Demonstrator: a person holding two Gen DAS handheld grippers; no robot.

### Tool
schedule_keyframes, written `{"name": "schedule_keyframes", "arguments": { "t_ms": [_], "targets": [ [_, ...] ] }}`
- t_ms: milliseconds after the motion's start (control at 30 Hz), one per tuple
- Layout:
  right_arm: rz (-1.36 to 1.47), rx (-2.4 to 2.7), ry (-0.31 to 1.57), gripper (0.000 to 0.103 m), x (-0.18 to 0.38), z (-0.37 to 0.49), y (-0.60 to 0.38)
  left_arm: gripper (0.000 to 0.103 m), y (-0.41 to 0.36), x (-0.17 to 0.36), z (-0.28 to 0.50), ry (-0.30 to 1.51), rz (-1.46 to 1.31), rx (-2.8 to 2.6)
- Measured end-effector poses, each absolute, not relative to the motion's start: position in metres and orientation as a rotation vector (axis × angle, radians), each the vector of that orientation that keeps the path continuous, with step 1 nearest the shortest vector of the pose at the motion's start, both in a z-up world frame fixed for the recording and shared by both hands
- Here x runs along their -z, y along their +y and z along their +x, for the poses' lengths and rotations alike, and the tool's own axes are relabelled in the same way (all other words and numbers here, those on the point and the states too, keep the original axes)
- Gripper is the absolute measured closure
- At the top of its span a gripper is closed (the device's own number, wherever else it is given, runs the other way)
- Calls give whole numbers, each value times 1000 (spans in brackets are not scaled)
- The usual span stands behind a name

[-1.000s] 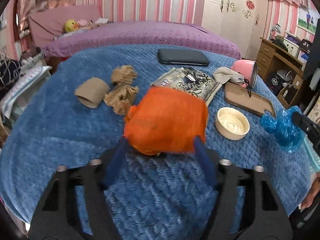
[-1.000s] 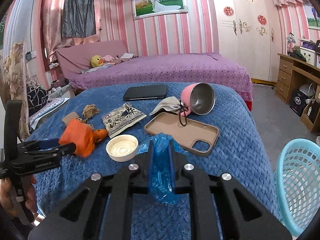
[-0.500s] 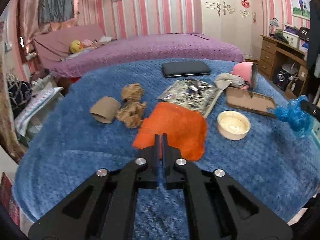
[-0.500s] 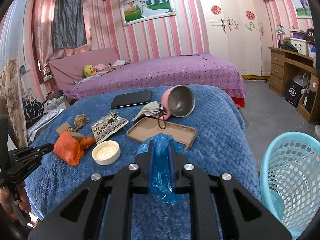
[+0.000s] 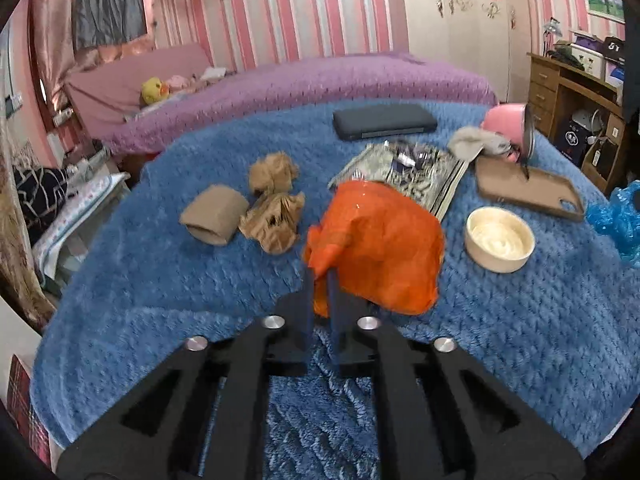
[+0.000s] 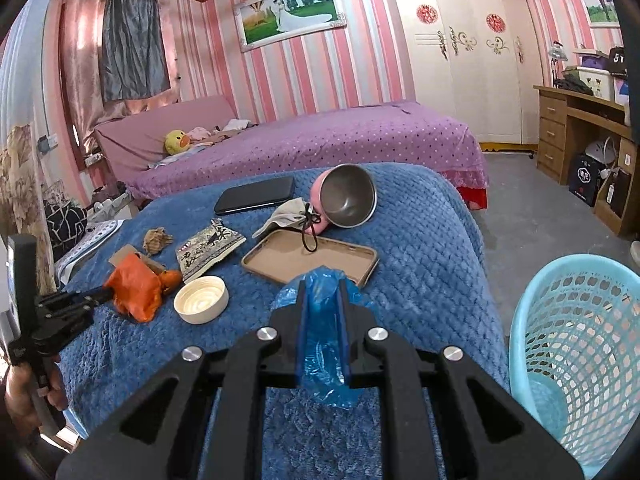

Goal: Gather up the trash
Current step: 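Carry both bags over the blue basket and open both tools to drop them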

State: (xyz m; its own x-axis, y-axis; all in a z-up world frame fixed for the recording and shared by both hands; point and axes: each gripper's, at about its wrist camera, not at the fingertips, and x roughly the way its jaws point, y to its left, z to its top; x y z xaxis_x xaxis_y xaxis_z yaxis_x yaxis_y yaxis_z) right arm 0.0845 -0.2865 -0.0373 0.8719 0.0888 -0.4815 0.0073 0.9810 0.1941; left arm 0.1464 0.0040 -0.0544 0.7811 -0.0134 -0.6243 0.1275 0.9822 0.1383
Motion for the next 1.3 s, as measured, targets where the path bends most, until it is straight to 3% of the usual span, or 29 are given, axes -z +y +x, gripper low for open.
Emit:
{"name": "schedule_keyframes", "arguments": {
  "t_ms": [600, 867, 1300],
  "targets": [
    [180, 35, 469, 90, 24, 75, -322, 103, -41, 0, 103, 503, 169, 193],
    [193, 212, 453, 90, 10, 52, -402, 103, -130, -18, 99, 478, 113, 333],
    [178, 467, 544, 90, 34, 8, -514, 103, -312, 34, 76, 577, 159, 646]
  ]
}}
